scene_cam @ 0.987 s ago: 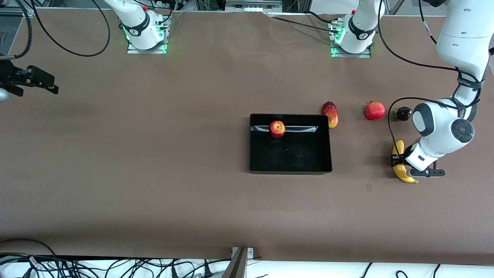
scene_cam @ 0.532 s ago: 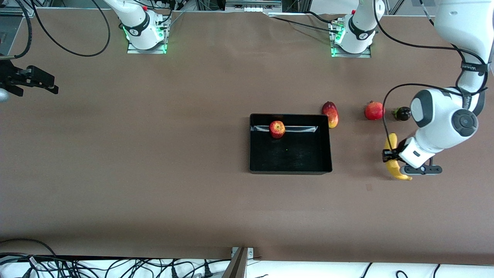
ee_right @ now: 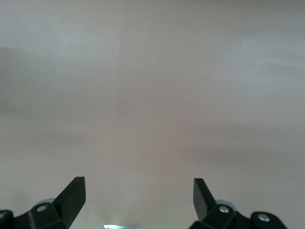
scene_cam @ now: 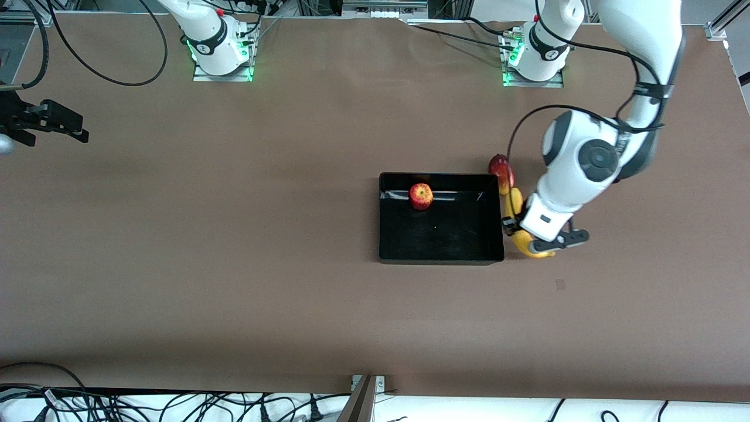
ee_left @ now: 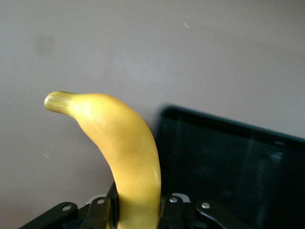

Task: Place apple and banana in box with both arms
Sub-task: 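Carry the banana with the left gripper over the black box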

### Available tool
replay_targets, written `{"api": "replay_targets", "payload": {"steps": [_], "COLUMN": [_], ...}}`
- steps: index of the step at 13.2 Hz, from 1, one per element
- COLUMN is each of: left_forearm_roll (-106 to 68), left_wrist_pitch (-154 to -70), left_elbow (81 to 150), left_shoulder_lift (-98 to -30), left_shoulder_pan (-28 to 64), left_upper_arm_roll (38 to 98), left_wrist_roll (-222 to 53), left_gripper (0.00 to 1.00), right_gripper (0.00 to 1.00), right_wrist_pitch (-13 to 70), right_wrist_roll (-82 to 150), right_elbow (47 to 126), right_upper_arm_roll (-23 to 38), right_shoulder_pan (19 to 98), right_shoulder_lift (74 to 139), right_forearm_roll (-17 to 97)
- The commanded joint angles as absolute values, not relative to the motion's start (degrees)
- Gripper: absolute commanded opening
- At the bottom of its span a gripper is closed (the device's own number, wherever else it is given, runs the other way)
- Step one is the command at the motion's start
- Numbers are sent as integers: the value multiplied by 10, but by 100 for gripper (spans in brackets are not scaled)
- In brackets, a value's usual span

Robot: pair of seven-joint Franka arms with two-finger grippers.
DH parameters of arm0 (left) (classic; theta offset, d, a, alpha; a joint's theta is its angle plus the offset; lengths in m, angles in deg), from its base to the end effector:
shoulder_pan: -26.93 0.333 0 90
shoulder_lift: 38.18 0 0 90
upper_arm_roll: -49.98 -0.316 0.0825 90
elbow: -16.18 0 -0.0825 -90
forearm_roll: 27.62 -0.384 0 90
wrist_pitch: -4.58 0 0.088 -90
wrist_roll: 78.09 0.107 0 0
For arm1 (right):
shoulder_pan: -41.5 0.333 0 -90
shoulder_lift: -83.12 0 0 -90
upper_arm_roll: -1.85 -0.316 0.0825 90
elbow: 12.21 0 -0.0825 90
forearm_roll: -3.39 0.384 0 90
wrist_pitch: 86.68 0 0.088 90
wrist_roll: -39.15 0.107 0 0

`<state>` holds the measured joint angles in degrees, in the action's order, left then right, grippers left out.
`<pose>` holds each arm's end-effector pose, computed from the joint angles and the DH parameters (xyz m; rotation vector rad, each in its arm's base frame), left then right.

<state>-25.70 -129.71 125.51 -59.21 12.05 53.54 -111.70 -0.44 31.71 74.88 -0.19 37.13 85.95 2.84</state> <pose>0.5997 -0.1982 0.3123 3.0358 0.4468 0.0637 0.5623 -0.0245 0.6152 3.1345 0.1394 -0.1014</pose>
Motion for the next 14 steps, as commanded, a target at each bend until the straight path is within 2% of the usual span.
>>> {"api": "replay_targets", "payload": {"steps": [1, 5, 14], "left_forearm_roll": [-260, -260, -287], "left_wrist_pitch": [-1288, -1291, -1315], "left_elbow": [1256, 1252, 1234], "left_shoulder_lift": [-589, -599, -649], "left_shoulder_pan": [87, 82, 67], "left_upper_arm_roll": [544, 573, 574], "left_wrist_roll": [-1195, -1229, -1241], "left_gripper": [0, 0, 0], "right_gripper": [100, 100, 100], "right_wrist_pitch": [-10, -10, -11], "right_wrist_roll": [319, 319, 319], "right_elbow": [736, 736, 736], "right_upper_arm_roll": [-5, -5, -5], "right_shoulder_pan": [370, 370, 370], "right_shoulder_lift": [865, 865, 865], "right_forearm_roll": [23, 23, 23]}}
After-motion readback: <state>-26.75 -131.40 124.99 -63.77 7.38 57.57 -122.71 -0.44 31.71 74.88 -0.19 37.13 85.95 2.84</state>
